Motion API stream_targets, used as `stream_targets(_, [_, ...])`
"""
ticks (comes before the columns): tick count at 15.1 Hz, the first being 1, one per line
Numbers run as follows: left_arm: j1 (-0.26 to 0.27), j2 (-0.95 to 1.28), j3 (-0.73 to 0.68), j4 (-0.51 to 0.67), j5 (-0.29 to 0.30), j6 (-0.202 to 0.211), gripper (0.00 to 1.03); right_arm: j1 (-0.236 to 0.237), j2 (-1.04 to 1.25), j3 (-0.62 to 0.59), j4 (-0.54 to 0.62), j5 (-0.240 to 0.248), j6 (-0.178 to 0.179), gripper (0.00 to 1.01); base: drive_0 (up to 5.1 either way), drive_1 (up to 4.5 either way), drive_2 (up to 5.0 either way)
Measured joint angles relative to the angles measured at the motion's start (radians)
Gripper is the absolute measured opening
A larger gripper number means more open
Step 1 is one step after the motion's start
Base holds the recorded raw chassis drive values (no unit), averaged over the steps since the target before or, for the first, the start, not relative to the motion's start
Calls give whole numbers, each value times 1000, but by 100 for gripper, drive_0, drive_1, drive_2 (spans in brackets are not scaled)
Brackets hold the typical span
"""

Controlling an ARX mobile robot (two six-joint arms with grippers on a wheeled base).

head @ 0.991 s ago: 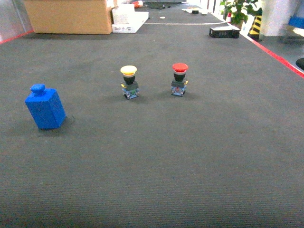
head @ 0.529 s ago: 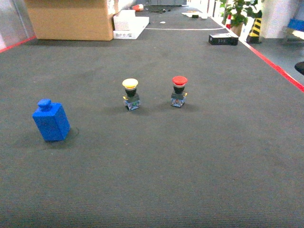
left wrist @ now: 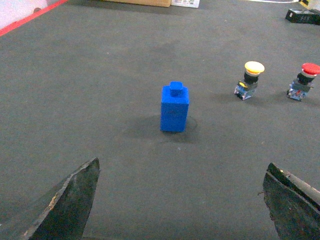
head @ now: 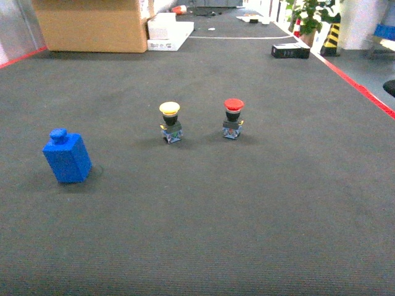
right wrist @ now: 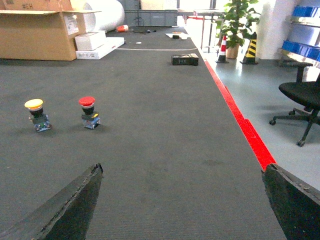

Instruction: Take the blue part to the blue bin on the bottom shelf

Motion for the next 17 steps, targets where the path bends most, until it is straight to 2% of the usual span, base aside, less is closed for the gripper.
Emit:
stream_targets(1, [-2,214,45,166,9,-16,98,0,0,0,-1,2,0,98,0,0,0])
stream_targets(4, [2,727,223,488,51,-33,98,0,0,0,-1,1,0,98,0,0,0])
stream_targets(7, [9,1023,327,562,82,-29,98,0,0,0,-1,1,0,98,0,0,0])
stream_targets(11, [40,1311,475,640,81,-11,98,0,0,0,-1,1,0,98,0,0,0])
stream_targets(17, [69,1624,754,604,89,24,98,0,0,0,-1,1,0,98,0,0,0])
